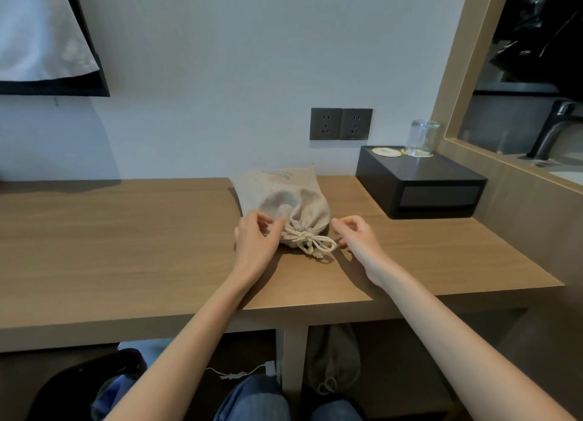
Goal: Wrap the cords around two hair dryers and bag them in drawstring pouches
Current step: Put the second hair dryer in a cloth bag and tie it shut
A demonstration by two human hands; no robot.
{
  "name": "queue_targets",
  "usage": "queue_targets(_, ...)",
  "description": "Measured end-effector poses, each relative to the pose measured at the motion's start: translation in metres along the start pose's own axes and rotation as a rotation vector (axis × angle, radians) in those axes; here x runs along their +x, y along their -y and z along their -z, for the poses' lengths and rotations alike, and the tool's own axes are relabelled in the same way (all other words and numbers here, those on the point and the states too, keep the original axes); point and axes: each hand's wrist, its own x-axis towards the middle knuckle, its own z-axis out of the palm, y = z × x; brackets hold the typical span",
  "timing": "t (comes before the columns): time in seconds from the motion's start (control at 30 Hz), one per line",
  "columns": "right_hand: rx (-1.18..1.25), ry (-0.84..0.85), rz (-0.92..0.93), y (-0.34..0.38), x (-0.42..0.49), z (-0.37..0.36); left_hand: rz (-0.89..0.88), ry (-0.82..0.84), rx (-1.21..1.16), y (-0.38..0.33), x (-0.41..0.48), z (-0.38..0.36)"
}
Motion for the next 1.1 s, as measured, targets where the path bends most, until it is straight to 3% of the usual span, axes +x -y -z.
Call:
queue_targets(0.17, 0.163, -0.128, 0.014, 0.012, 0.03, -0.013, 0.147, -0.174, -0.184, -0.005, 0.023, 0.004)
queue_targets(0.3, 0.184, -0.068, 0.005, 0.026, 0.064, -0.027, 0.196, -0.106, -0.229, 0.001, 0.055, -0.001)
queue_targets(0.6, 0.142, -0.01, 0.019, 0.018, 0.113, -0.053, 0.125, -0.04, -0.274, 0.024, 0.098, -0.023)
queue_targets(1.1, 0.181, -0.008, 0.089, 0.012, 0.088, -0.06, 0.122, 0.01, -0.326, 0.009, 0.074, -0.024)
